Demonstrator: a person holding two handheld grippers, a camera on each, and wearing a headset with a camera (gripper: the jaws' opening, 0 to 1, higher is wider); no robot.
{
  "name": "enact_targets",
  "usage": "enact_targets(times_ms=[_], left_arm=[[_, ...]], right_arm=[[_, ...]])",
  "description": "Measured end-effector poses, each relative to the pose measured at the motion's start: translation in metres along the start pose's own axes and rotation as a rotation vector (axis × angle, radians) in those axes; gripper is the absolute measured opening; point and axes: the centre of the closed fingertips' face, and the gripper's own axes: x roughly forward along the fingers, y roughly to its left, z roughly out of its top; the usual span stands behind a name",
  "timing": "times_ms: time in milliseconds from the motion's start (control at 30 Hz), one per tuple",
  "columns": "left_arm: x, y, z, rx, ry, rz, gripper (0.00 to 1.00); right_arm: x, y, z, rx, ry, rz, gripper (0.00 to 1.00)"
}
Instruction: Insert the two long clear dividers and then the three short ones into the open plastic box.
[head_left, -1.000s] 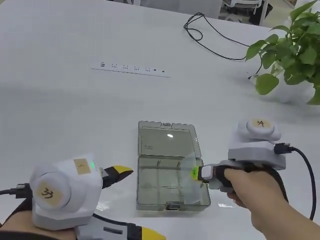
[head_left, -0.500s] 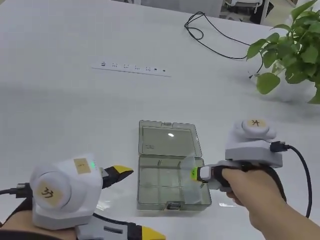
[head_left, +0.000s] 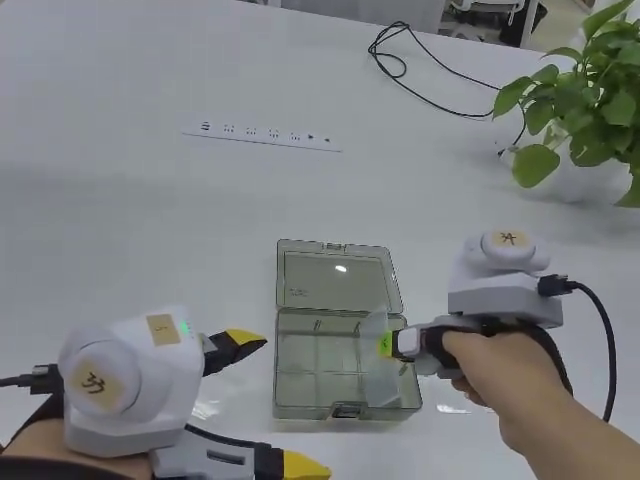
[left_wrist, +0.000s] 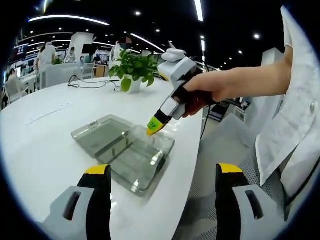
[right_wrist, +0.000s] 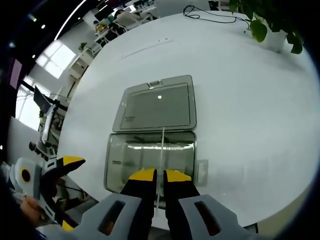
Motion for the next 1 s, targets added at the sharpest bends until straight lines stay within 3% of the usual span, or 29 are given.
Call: enact_targets(times_ms=[167,567,1000], left_arm=[[0.000,0.000,0.000,0.000,0.000,0.001,0.88],[0.001,-0.001,-0.001,0.002,0.007,-0.004,0.87],[-0.001,0.000,-0.002,0.002,0.012,0.003,0.87]], right_arm=[[0.000,0.000,-0.001,-0.004,0.001,0.000,0.06],[0.005,0.008,-0.001,-0.095,-0.001,-0.012,0.07],[0.020,0.007,-0.007,-0.140,0.006,0.003,0.09]])
